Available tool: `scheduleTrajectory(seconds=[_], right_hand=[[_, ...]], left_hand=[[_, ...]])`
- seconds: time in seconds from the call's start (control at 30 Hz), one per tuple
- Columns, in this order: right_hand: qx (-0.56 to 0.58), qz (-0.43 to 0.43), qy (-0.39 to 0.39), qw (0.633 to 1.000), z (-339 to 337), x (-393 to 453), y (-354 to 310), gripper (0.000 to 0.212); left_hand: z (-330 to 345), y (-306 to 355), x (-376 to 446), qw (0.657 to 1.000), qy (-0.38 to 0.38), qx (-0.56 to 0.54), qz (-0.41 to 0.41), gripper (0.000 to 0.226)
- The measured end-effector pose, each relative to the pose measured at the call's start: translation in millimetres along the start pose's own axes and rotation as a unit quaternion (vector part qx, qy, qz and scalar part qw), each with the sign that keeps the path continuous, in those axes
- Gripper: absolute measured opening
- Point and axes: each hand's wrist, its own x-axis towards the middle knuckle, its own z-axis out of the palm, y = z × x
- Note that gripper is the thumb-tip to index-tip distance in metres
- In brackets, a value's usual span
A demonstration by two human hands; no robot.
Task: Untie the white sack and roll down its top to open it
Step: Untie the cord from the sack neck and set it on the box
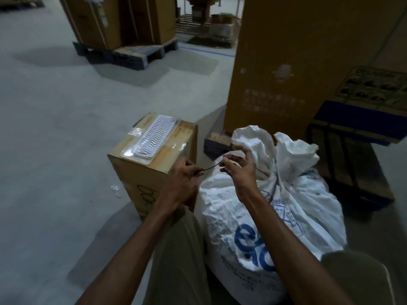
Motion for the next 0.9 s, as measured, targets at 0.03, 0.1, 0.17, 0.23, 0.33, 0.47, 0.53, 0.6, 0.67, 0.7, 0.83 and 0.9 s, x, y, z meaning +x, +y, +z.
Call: scheduleTrajectory(seconds=[0.03,0.1,0.17,0.23,0.33,0.47,0.53,0.6,0.67,0.7,0.83,0.9], right_hand=[[-0.040,-0.017,-0.025,0.999,14.4,6.0,0.1,0.037],[-0.102,-0.037,-0.065,0.992,40.5,20.2,4.8,0.029],[-0.176,-0.060,-0.096,0.978,61.7,36.5,14.5,0.025],[-0.246,-0.082,-0.127,0.957,79.9,51.4,23.7,0.028],[-0.334,-0.138,-0.174,0.916,104.6,68.4,34.7,0.025],[-0.395,-0.201,-0.199,0.874,136.4,98.0,42.6,0.017],[-0.414,-0.207,-0.203,0.863,151.2,115.9,45.4,0.017],[-0.430,-0.210,-0.202,0.854,165.9,133.4,47.6,0.016],[-0.454,-0.210,-0.208,0.841,179.1,150.3,47.7,0.015],[-0.472,-0.213,-0.216,0.828,184.8,158.7,47.3,0.015],[-0.518,-0.230,-0.232,0.790,205.3,191.5,47.3,0.014],[-0.538,-0.223,-0.236,0.778,215.3,204.2,51.2,0.018]], left_hand=[[-7.8,-7.1,6.3,1.000,0.011,0.006,-0.007,0.016],[-22.7,-23.4,17.3,0.999,0.027,0.022,-0.018,0.018],[-35.8,-41.1,25.8,0.998,0.044,0.035,-0.030,0.017],[-46.9,-56.4,32.5,0.997,0.054,0.046,-0.044,0.018],[-57.5,-76.8,42.6,0.994,0.068,0.067,-0.053,0.021],[-63.4,-106.2,58.6,0.990,0.082,0.082,-0.076,0.016],[-63.8,-118.6,69.2,0.988,0.093,0.075,-0.097,0.012],[-63.8,-125.5,80.8,0.987,0.096,0.064,-0.115,0.012],[-63.5,-133.2,91.9,0.986,0.092,0.068,-0.124,0.016],[-63.6,-136.8,97.1,0.985,0.087,0.076,-0.127,0.019],[-63.1,-149.9,117.3,0.982,0.081,0.088,-0.144,0.020],[-61.6,-153.4,126.2,0.982,0.077,0.087,-0.147,0.019]])
